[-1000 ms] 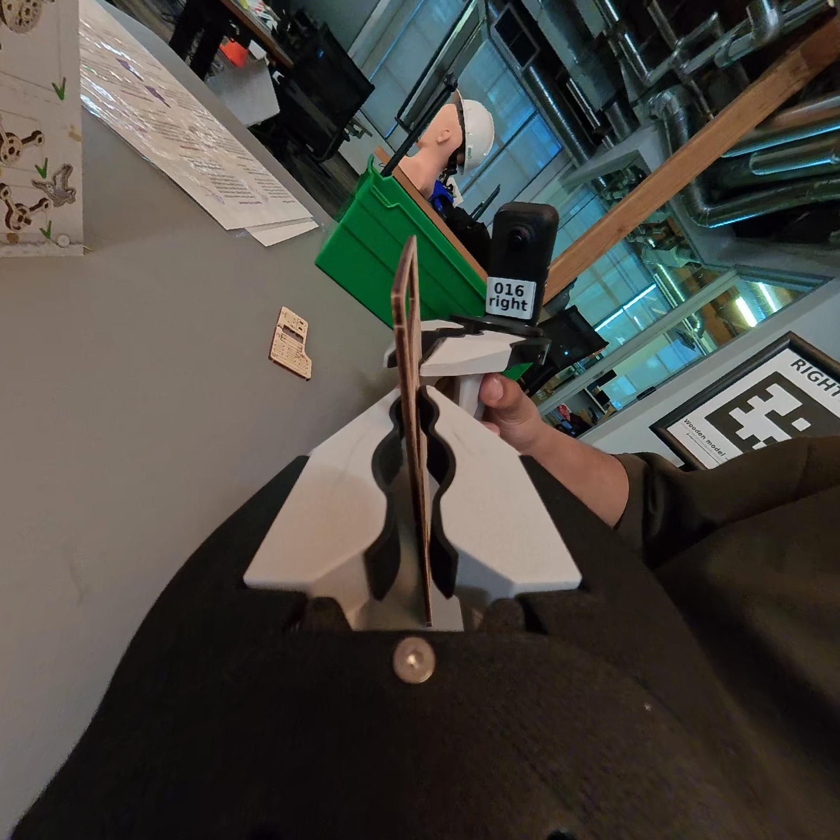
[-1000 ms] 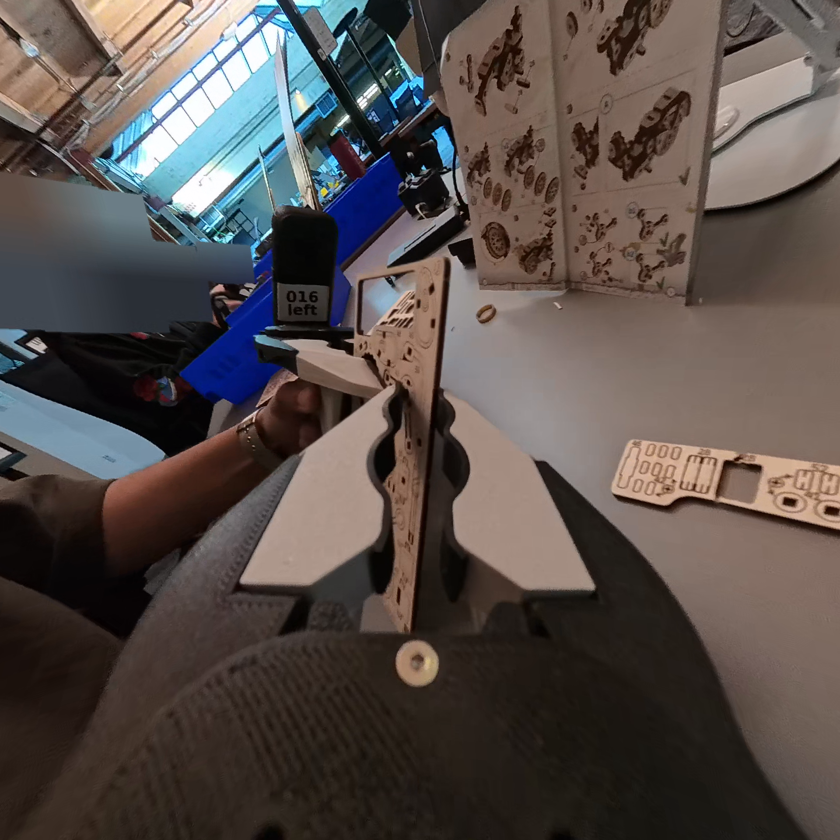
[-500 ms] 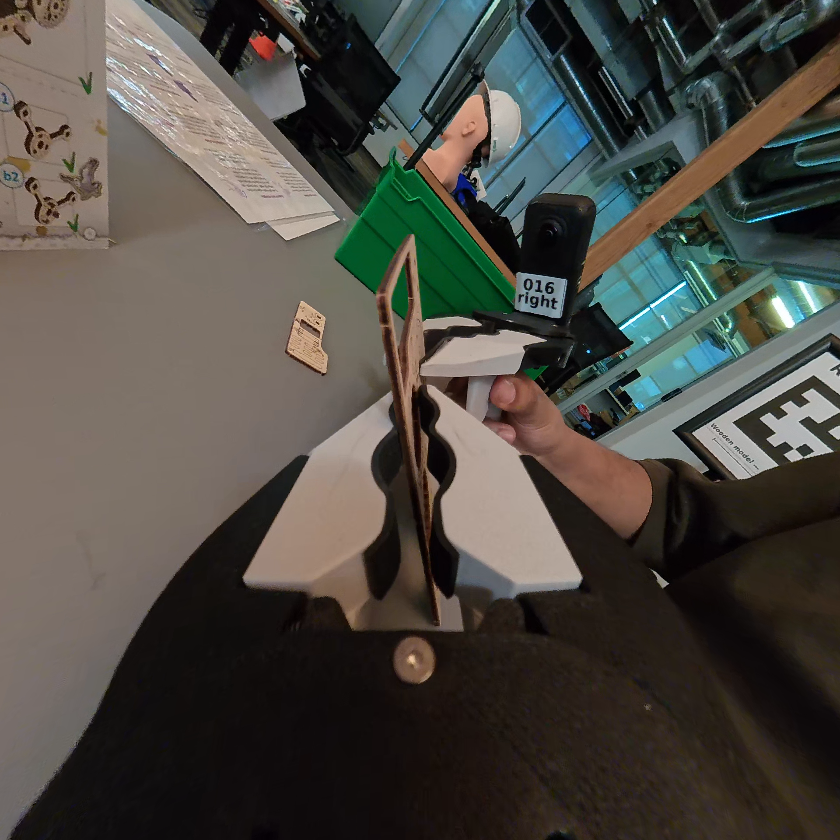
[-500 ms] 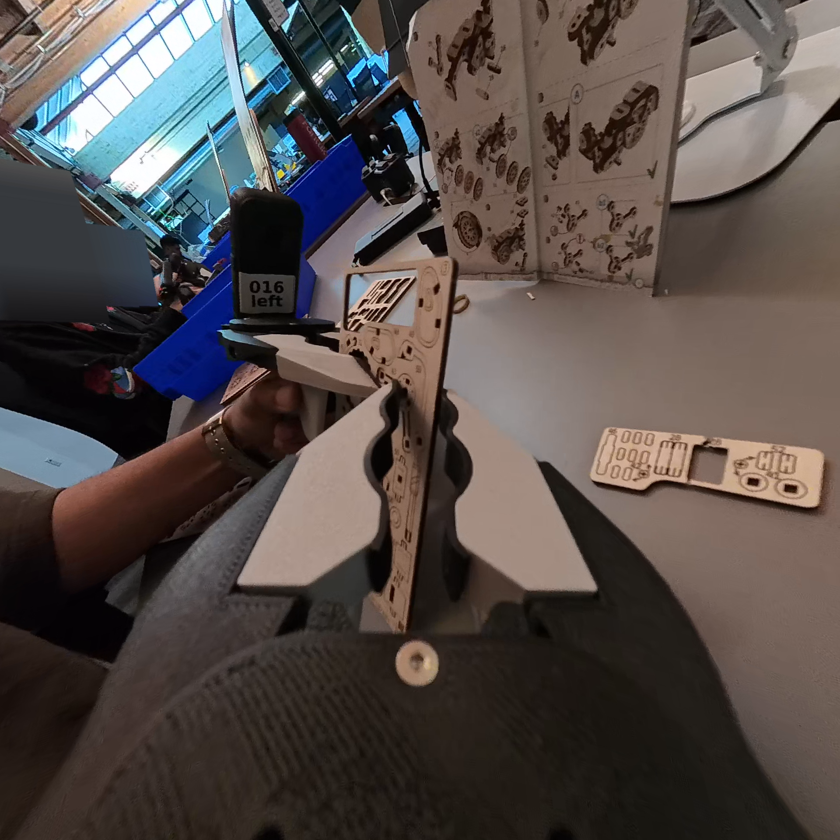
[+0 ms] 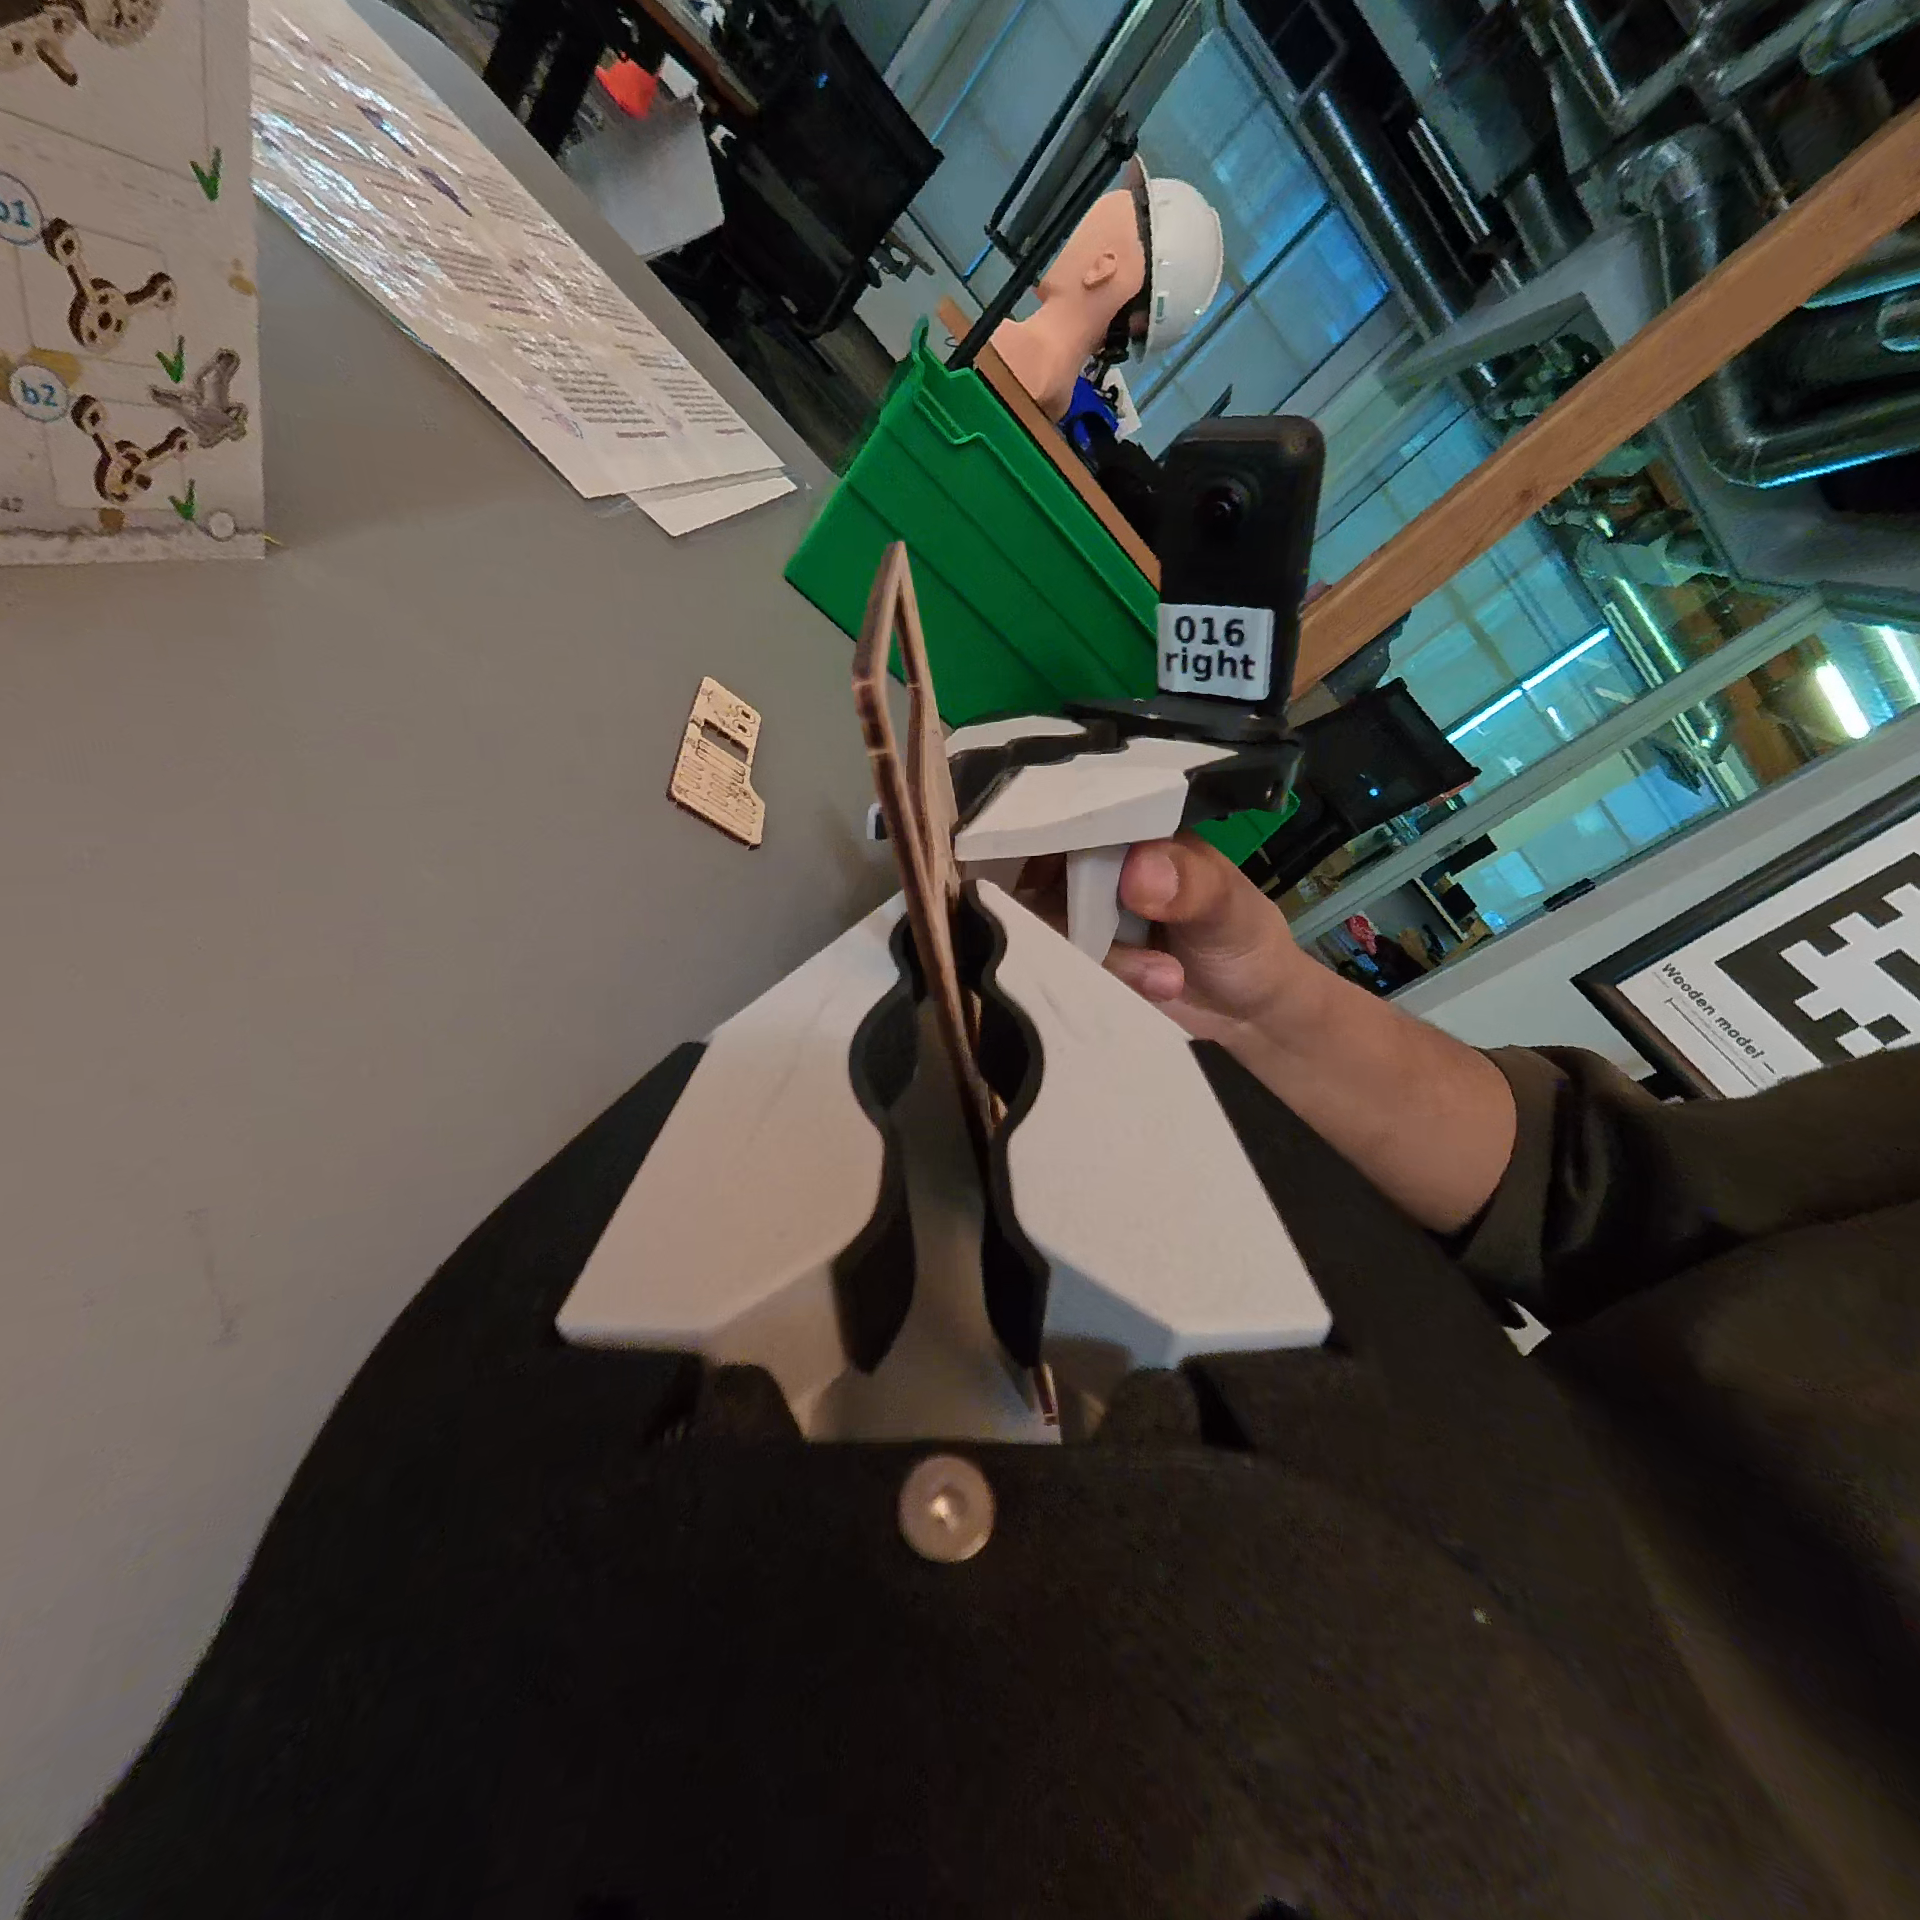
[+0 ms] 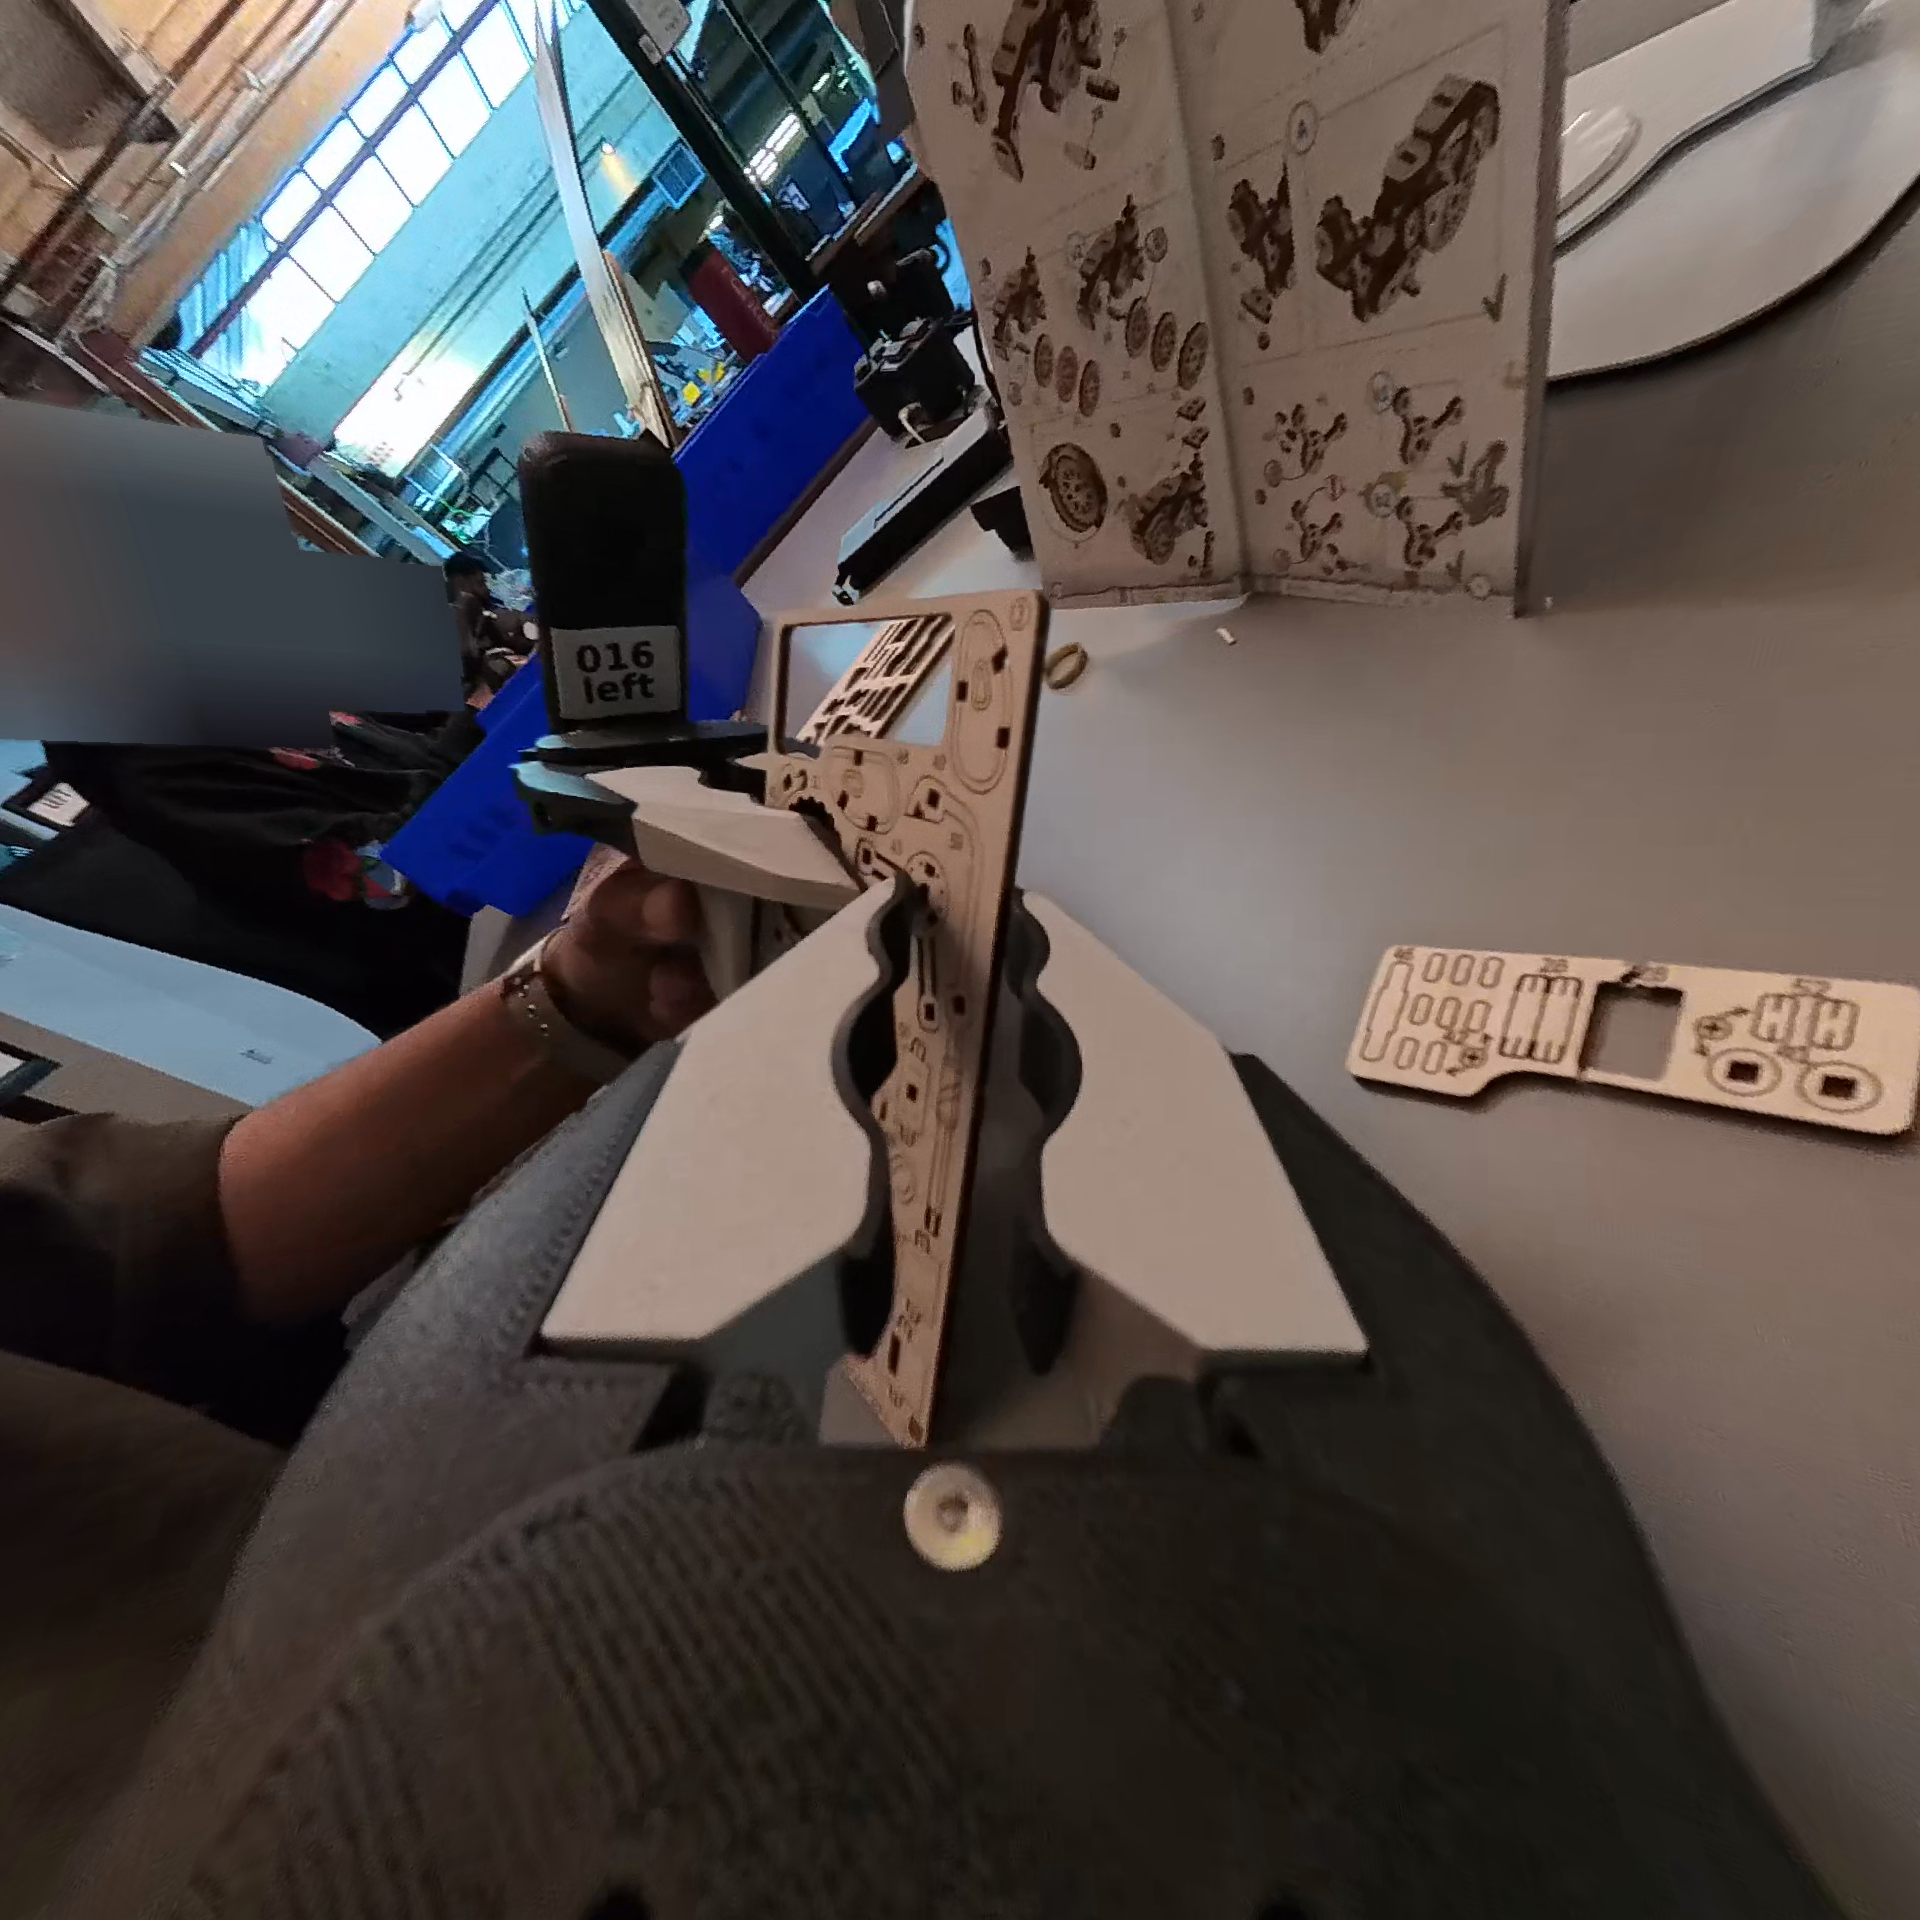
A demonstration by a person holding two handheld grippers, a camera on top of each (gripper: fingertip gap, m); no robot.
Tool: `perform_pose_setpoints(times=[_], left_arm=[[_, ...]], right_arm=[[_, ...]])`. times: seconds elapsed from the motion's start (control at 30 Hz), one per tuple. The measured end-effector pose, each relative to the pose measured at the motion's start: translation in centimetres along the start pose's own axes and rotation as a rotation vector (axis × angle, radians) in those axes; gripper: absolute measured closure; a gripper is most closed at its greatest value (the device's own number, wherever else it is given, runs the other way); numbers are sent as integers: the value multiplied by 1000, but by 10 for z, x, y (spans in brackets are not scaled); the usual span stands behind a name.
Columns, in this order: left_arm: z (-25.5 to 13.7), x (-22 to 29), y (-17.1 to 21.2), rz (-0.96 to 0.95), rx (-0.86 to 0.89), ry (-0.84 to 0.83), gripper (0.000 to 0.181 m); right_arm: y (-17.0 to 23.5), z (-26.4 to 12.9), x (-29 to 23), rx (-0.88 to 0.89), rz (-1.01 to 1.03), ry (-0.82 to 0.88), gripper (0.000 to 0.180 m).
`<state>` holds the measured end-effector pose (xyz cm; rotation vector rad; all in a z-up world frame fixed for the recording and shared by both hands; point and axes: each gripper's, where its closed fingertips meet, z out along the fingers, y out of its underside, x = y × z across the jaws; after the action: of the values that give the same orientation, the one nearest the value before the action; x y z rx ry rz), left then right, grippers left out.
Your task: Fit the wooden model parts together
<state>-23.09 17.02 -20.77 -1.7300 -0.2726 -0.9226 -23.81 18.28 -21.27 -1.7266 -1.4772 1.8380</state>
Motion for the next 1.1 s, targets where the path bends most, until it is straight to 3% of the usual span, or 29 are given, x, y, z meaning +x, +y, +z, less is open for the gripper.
perform_pose_setpoints(times=[0.27, 0.43, 0.6, 0.73, 0.83, 0.97, 1.1], left_arm=[[3, -2, 3, 18, -19, -33, 180], [2, -1, -1, 3, 1, -8, 180], [-3, 3, -6, -40, 30, 50, 181], [-20, -3, -22, -155, 108, 92, 181], [-41, -19, -32, -209, 118, 23, 181], [-63, -44, -24, -143, 10, -177, 180], [-66, -64, -10, -71, -94, -333, 165]], right_arm=[[2, 2, 11, -20, -66, 137, 167], [-4, 1, 7, 20, -62, 95, 168], [-6, -6, -1, 10, -63, 39, 150], [-19, -16, 2, 92, -52, 11, 150], [-22, -20, 9, 114, -42, 33, 152], [-15, -13, 16, 55, -134, 133, 150], [-3, -2, 18, -40, -251, 227, 148]])
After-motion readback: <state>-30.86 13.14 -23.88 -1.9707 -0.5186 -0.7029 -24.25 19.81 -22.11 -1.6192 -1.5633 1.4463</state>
